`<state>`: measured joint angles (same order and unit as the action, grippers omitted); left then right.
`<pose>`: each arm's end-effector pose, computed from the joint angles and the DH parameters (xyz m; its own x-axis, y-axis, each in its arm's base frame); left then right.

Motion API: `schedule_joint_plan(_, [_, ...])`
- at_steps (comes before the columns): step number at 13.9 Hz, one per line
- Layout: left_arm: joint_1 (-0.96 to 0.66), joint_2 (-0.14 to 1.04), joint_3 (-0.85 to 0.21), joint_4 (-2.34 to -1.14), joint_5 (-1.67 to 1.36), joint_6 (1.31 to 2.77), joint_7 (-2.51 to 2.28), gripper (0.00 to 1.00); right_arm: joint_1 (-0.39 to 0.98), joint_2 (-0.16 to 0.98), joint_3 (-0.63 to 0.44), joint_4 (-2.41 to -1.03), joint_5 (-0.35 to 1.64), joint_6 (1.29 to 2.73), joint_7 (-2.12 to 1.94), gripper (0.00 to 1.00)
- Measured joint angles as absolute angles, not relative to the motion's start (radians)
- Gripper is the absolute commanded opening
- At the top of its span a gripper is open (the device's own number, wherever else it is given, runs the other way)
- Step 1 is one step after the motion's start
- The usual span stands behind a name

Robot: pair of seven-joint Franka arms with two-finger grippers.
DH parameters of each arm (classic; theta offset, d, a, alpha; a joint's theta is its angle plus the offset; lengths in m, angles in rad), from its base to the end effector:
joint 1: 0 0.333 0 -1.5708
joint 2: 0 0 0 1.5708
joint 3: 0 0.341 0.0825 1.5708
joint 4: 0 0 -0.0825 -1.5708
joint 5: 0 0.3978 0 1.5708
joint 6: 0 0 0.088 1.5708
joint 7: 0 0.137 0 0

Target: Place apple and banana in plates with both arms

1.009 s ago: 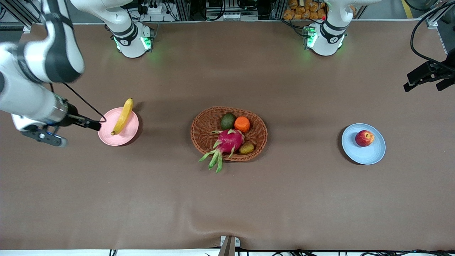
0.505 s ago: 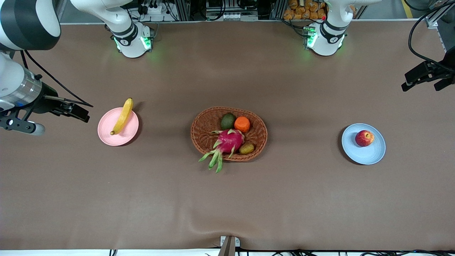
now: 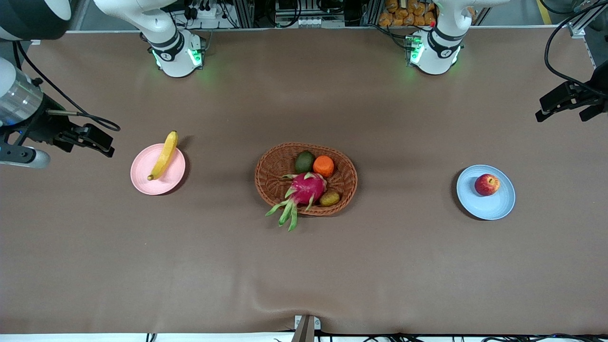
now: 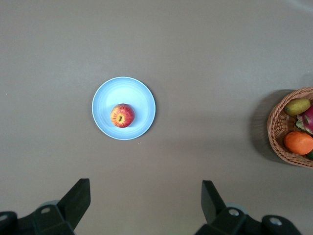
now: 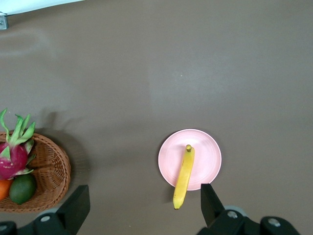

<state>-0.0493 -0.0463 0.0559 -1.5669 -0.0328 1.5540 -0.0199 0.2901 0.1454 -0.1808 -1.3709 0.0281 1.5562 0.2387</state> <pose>0.5523 -0.0001 0.6459 0.9991 0.0260 0.0326 0.0248 -0.9990 0.0360 0.6114 0.0800 0.6304 0.9912 -0.1258 0.0405 -0.1254 -0.9920 -0.0119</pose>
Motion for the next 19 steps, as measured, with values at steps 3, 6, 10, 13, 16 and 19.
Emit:
schedule_joint_plan(3, [-0.049,-0.046,0.056,-1.567,-0.032,1.543,-0.021,1.0,0.289,0.142,-0.185,-1.344,0.029,1.555,0.191,1.0])
schedule_joint_plan(6, [-0.049,-0.046,0.055,-1.567,-0.032,1.54,-0.021,1.0,0.254,0.104,-0.191,-1.343,0.037,1.536,0.117,1.0])
schedule_joint_plan(10, [-0.049,-0.046,0.055,-1.566,-0.032,1.539,-0.021,1.0,0.138,0.013,-0.199,-1.445,0.044,1.524,-0.069,1.0])
schedule_joint_plan(13, [-0.047,-0.046,0.055,-1.566,-0.032,1.536,-0.021,1.0,0.103,-0.059,-0.175,-1.537,0.044,1.521,-0.089,1.0])
schedule_joint_plan(16, [-0.044,-0.046,0.056,-1.567,-0.032,1.535,-0.021,1.0,0.103,-0.077,-0.145,-1.56,0.044,1.486,-0.088,1.0])
schedule_joint_plan(19, [-0.044,-0.042,0.055,-1.567,-0.032,1.534,-0.021,1.0,0.102,-0.077,-0.141,-1.565,0.044,1.483,-0.088,1.0])
